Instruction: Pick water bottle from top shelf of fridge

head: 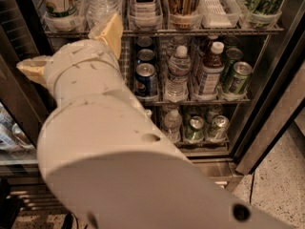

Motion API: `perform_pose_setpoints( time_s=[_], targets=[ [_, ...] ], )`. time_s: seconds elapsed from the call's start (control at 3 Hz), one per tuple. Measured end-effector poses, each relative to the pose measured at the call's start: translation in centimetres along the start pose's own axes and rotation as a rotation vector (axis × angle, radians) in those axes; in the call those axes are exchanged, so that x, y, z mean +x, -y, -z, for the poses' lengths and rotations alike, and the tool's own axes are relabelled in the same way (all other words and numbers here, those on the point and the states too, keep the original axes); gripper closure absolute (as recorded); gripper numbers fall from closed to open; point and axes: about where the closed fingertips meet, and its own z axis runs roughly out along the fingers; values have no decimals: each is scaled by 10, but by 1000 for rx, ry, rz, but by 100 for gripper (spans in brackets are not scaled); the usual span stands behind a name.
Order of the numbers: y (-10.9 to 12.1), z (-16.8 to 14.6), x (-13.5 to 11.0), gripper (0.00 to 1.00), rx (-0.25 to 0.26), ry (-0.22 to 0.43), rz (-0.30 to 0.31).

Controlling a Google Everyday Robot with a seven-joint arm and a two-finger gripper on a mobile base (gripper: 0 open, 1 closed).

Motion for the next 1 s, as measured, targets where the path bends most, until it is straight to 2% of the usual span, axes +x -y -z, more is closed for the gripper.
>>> perform_pose_setpoints(
  time_s=[0.33,0.67,1.0],
  targets=[
    [-3,-12,-14,0,10,53,79],
    [9,-36,-33,0,52,118,120],
    [31,-62,-41,0,95,141,112]
  ],
)
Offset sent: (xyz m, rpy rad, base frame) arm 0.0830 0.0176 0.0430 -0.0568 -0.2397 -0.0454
